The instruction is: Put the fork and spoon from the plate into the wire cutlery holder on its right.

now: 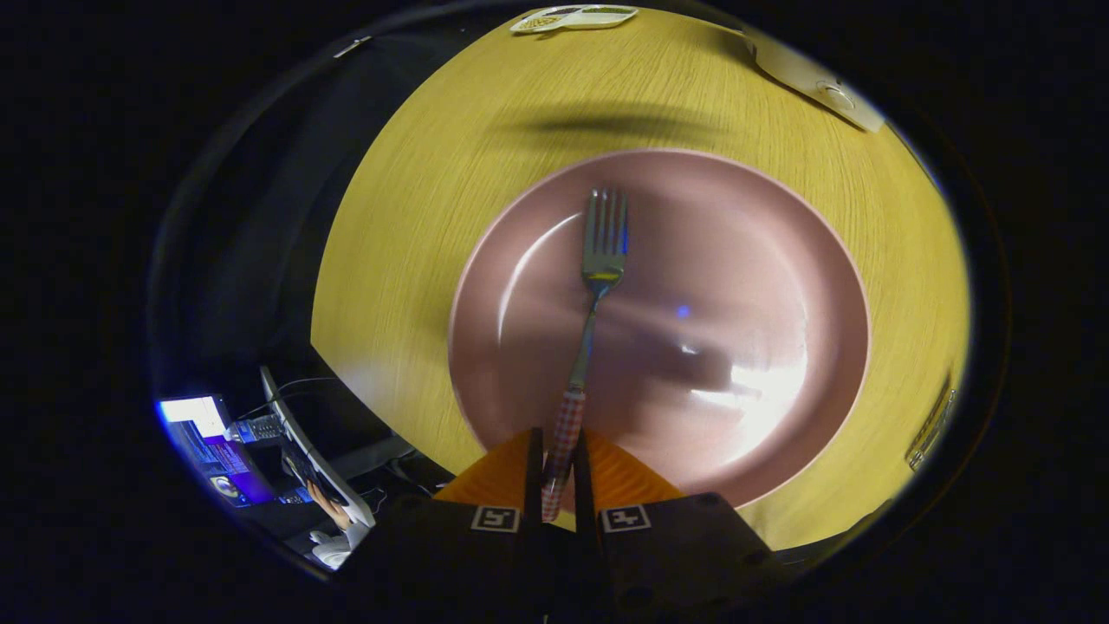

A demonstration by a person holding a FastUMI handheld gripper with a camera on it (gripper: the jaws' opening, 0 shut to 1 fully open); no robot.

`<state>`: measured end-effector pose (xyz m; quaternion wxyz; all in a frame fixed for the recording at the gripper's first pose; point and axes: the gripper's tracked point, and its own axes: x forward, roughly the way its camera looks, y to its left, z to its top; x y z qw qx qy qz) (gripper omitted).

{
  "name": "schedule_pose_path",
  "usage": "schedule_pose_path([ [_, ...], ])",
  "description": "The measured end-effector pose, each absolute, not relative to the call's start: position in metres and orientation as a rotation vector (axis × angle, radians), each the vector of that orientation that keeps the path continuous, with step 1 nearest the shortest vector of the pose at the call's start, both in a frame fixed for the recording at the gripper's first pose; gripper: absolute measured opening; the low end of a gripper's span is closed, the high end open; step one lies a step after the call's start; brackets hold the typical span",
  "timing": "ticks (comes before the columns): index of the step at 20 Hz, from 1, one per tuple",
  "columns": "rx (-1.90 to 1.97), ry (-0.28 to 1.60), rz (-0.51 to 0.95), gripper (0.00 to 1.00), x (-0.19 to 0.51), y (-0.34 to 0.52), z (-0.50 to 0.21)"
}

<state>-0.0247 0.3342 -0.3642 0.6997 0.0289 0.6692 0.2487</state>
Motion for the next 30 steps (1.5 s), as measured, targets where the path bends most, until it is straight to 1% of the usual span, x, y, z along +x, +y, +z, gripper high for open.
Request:
schedule_pose_path([
  [2, 0.072, 1.473, 0.56, 0.11, -0.021, 0.324, -0.359],
  [10, 0.22, 1.404, 0.647, 0.11, -0.016, 0.288, -0.304],
  [20, 0.241, 1.272, 0.667, 0.11, -0.016, 0.164, -0.229],
  [26, 0.248, 1.273, 0.569, 0.11, -0.018, 0.056, -0.205],
  [30, 0.228, 1.336, 0.473, 0.11, -0.021, -0.019, -0.209],
])
